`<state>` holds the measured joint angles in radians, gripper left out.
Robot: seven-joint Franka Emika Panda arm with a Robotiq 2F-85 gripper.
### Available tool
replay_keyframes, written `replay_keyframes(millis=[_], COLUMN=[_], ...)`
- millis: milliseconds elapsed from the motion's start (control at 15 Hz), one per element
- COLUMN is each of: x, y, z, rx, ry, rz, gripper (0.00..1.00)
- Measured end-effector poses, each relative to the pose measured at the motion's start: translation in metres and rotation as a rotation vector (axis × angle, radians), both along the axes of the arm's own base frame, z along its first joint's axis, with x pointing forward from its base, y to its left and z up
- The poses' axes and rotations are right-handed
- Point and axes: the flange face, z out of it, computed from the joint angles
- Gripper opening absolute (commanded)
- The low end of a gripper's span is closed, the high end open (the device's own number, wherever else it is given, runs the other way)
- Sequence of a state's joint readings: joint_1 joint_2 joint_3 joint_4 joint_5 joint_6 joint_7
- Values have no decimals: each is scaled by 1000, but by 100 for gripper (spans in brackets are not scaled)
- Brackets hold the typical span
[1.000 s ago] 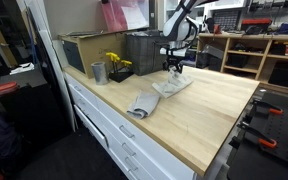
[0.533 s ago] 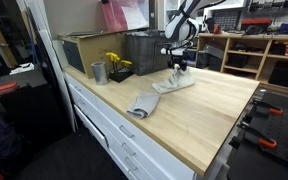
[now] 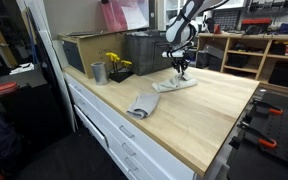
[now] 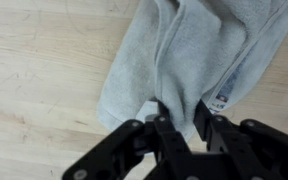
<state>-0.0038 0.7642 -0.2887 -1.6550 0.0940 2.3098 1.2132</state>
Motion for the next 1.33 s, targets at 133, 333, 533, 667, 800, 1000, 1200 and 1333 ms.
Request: replay_keyframes(millis=[133,333,533,667,800,1000,1200,1333], x=[3,10,16,17,13,0,-15,-20], y=[8,24,44,59,71,76,68,64], z=[1,7,12,14,13,0,-15,-21], rx=[-50,-121,-142,-113,-60,-7,9,27], ry=[10,14,9,10,16,49,88,92], rz=[16,52,92,115,142,155,173,197], gripper=[77,98,100,100,100,100,68,51])
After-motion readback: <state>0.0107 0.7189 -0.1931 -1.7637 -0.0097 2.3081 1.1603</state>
